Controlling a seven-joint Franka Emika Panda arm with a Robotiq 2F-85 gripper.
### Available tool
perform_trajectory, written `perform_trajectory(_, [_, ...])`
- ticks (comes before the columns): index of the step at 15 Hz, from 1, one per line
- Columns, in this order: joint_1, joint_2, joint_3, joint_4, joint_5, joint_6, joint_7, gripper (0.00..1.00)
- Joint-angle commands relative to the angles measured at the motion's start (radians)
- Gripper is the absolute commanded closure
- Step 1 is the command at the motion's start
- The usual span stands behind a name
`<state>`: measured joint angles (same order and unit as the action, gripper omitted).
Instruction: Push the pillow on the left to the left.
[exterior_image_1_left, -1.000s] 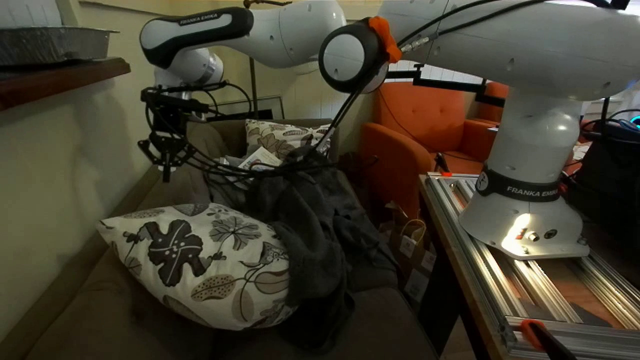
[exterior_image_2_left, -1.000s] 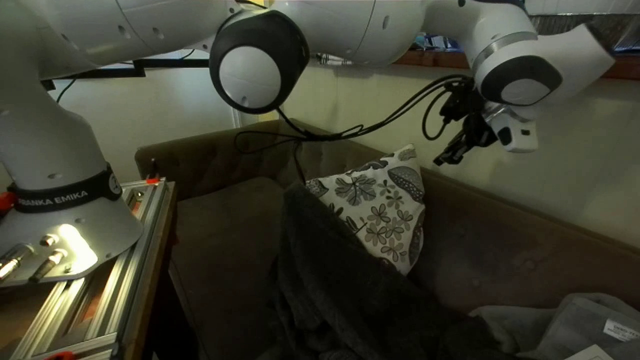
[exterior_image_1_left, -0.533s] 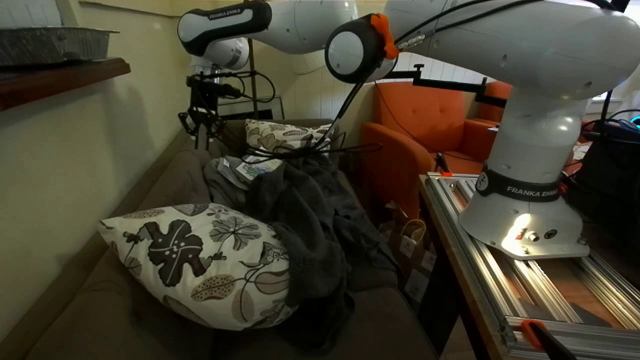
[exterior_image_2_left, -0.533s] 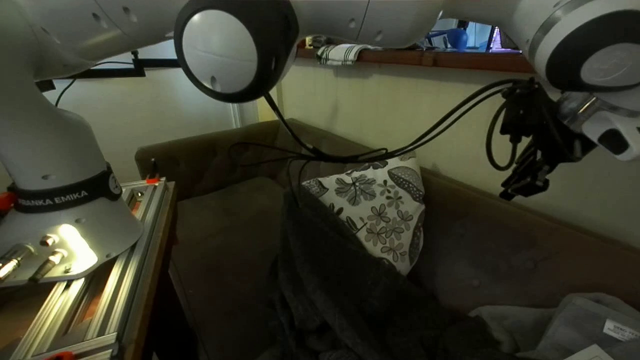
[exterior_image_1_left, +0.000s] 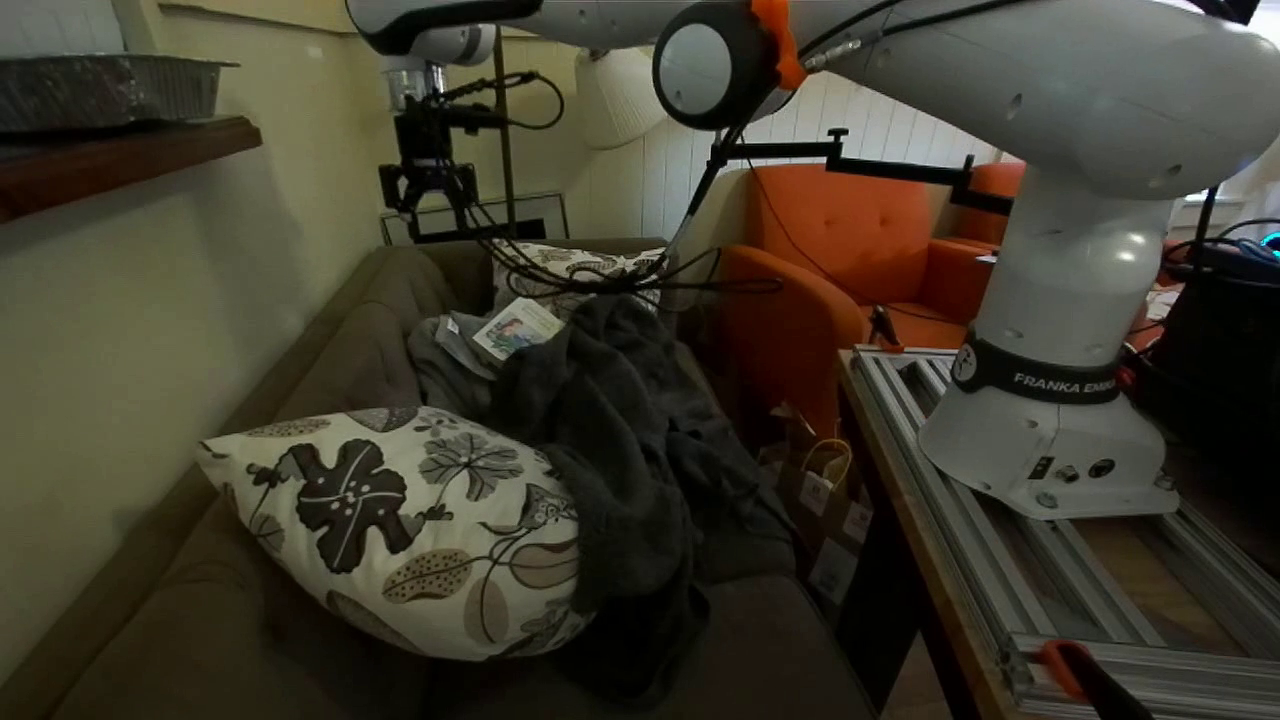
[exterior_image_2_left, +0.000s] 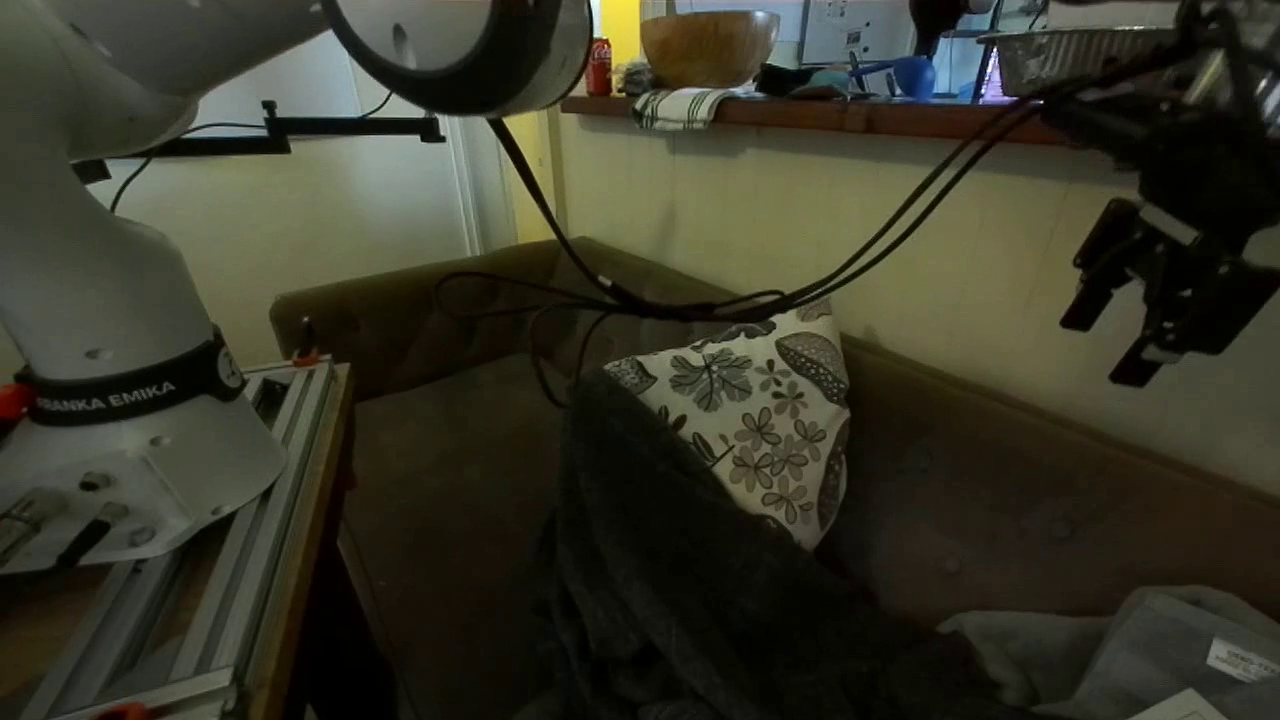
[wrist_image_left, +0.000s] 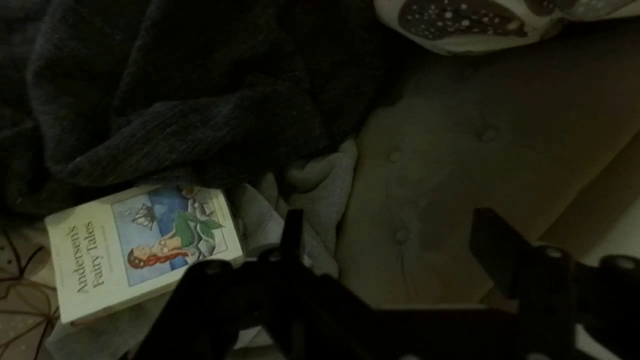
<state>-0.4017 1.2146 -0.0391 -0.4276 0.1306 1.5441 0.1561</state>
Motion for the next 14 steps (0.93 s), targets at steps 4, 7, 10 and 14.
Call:
perform_trajectory(4, [0.07,-0.178,-0.015,-0.006,-0.099,-0.158,-0.277,0.0])
perform_trajectory(7, [0.086,-0.226,-0.011,-0.003,-0.123,-0.195,-0.427,0.0])
perform_trajectory(10, [0.086,-0.221,-0.006,-0.009,-0.1,-0.166,-0.34,0.0])
perform_trajectory(14, [0.084,-0.209,-0.006,-0.013,-0.1,-0.165,-0.34,0.0])
